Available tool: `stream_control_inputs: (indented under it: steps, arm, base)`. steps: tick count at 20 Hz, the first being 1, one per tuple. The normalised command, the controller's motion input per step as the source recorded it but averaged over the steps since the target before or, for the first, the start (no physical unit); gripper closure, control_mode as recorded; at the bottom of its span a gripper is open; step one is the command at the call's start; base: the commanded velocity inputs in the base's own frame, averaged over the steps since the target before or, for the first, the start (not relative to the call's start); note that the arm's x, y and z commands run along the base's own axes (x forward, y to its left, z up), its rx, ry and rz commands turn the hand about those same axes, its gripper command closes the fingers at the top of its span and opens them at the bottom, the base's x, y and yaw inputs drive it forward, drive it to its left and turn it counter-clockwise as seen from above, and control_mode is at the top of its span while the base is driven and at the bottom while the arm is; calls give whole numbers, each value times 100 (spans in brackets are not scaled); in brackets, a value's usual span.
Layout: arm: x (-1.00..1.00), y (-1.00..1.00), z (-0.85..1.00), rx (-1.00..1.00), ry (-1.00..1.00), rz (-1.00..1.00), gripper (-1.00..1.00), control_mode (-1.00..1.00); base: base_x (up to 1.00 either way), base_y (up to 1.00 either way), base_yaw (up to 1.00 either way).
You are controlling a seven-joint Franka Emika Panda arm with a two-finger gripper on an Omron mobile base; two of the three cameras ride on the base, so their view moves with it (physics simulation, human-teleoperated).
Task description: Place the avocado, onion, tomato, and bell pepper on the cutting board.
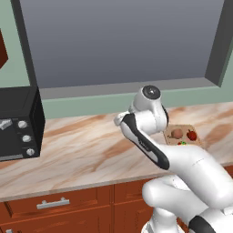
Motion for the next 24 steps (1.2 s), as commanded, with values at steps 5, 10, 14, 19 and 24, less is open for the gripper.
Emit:
stream_control_inputs:
  steps: [5, 10, 14, 19, 24]
  arm:
    - [-100, -75, 90, 0, -13, 0, 100, -100]
    - [-100, -88, 78, 0, -7, -3, 100, -100]
    - [-100, -96, 64, 0, 0, -8, 100, -100]
    - [-90, -98, 53, 0, 2, -16, 100, -100]
    - [-54, -79, 43, 0, 18, -20, 100, -100]
  base:
    - [0, 0, 0]
    - [0, 0, 0]
    - [0, 0, 0]
    - [0, 0, 0]
    - [0, 0, 0]
